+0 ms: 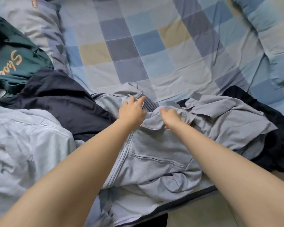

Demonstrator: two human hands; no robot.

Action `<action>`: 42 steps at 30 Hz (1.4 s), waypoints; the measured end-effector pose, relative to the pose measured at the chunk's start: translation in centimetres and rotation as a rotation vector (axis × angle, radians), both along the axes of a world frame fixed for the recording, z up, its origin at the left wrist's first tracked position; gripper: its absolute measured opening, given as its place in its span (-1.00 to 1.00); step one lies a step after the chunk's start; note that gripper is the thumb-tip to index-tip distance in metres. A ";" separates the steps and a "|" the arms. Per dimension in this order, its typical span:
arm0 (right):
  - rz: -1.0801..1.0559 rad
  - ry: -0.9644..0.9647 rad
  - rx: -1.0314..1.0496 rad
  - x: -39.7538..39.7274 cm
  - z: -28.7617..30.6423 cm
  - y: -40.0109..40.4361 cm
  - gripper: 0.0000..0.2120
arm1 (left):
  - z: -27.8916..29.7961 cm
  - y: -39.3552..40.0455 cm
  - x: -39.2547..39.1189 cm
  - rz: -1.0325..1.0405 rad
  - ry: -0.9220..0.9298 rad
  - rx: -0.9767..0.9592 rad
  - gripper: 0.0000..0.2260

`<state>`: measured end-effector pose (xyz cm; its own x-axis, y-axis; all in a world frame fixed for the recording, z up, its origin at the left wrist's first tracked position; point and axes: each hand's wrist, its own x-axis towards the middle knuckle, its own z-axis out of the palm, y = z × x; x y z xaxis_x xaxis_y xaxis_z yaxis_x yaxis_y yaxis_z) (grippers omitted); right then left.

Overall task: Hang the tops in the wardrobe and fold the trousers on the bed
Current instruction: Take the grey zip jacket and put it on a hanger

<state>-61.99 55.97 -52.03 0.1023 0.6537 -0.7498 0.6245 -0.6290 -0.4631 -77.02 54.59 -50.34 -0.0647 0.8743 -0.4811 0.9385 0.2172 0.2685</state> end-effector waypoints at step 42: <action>-0.721 0.920 0.546 0.6 48.0 -16.5 -0.80 | 43.4 -11.5 -7.0 0.739 -1.147 0.268 -0.83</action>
<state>-61.43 39.46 -4.02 0.1492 0.9099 -0.3870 -0.4592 -0.2829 -0.8421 -84.07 43.06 -6.94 -0.2347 0.8839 -0.4045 -0.1403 0.3809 0.9139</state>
